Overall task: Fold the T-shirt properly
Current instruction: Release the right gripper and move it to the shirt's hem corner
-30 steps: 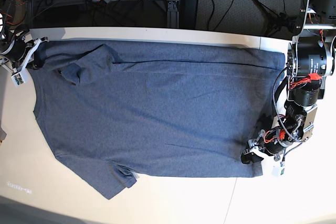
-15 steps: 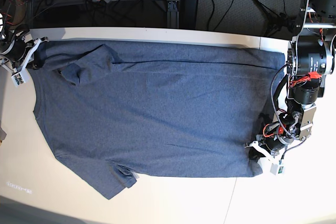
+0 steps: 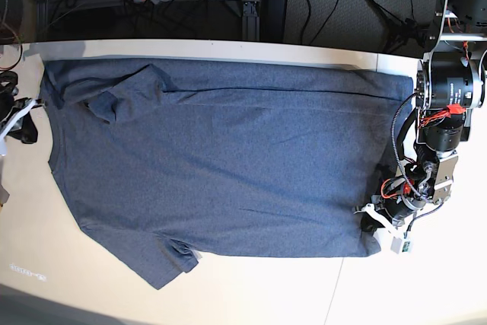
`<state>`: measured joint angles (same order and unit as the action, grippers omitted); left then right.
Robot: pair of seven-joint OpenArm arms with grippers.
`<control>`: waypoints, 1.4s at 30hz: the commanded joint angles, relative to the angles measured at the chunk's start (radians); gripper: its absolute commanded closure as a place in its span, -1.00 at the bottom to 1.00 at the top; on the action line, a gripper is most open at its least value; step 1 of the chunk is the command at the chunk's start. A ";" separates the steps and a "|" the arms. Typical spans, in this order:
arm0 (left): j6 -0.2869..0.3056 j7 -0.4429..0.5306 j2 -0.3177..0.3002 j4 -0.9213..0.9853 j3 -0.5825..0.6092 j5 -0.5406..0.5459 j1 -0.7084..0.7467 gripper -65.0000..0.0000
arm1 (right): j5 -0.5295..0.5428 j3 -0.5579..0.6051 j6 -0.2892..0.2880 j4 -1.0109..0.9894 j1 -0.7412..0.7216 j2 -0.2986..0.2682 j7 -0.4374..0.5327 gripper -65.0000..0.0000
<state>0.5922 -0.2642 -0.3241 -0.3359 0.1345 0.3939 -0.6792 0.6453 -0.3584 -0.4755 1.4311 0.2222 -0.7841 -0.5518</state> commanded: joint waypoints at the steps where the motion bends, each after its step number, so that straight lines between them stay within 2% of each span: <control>1: 0.003 -0.031 -0.006 -0.003 0.002 -0.026 -0.018 1.00 | 0.010 -0.035 -0.019 0.011 -0.027 -0.028 0.018 1.00; 5: 0.003 -0.032 -0.005 -0.003 0.002 -0.026 -0.018 1.00 | 0.009 -0.067 -0.019 -0.013 -0.104 -0.036 0.019 1.00; 8: 0.003 -0.040 -0.006 -0.003 0.002 -0.026 -0.018 1.00 | 0.009 -0.064 -0.019 -0.100 -0.194 -0.035 0.029 1.00; 16: 0.006 -0.082 -0.005 -0.003 0.002 -0.027 -0.016 1.00 | 0.009 -0.064 -0.023 -0.618 -0.576 -0.016 0.061 1.00; 17: 0.037 -0.086 0.003 -0.003 0.004 -0.033 -0.016 1.00 | 0.008 -0.064 -0.026 -0.690 -0.620 -0.011 0.057 1.00; 19: 0.049 -0.095 0.013 -0.003 0.004 -0.032 -0.016 1.00 | 0.001 -0.059 -0.026 -0.825 -0.695 0.008 0.057 1.00; 22: 0.048 -0.095 0.020 -0.003 0.004 -0.026 -0.016 1.00 | -0.009 -0.046 -0.026 -0.982 -0.765 0.044 0.059 0.09; 23: 0.048 -0.107 0.022 -0.003 0.004 -0.006 -0.016 1.00 | -0.009 -0.038 -0.026 -1.019 -0.778 0.056 0.061 -0.06; 24: 0.049 -0.107 0.023 -0.003 0.004 -0.005 -0.010 1.00 | -0.009 -0.030 -0.026 -1.046 -0.782 0.070 0.069 -0.10; 28: 0.065 -0.122 0.024 -0.003 0.004 -0.002 -0.005 1.00 | -0.010 -0.009 -0.026 -1.069 -0.785 0.132 0.092 -0.09; 31: 0.106 -0.122 0.025 -0.003 0.004 -0.002 -0.005 1.00 | -0.014 -0.008 -0.026 -1.069 -0.793 0.174 0.092 -0.09; 37: 0.106 -0.130 0.025 -0.003 0.004 0.006 -0.005 1.00 | -0.101 -0.008 -0.026 -1.069 -0.843 0.253 0.096 -0.09; 42: 0.106 -0.145 0.024 -0.003 0.004 0.026 -0.005 1.00 | -0.201 0.000 -0.026 -1.071 -0.904 0.296 0.113 -0.09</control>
<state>0.6743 -0.3477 -0.2993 -0.3397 0.1345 0.4541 -0.6754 0.4461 -0.3592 -0.4770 0.3542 -0.6601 -0.4763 -0.4271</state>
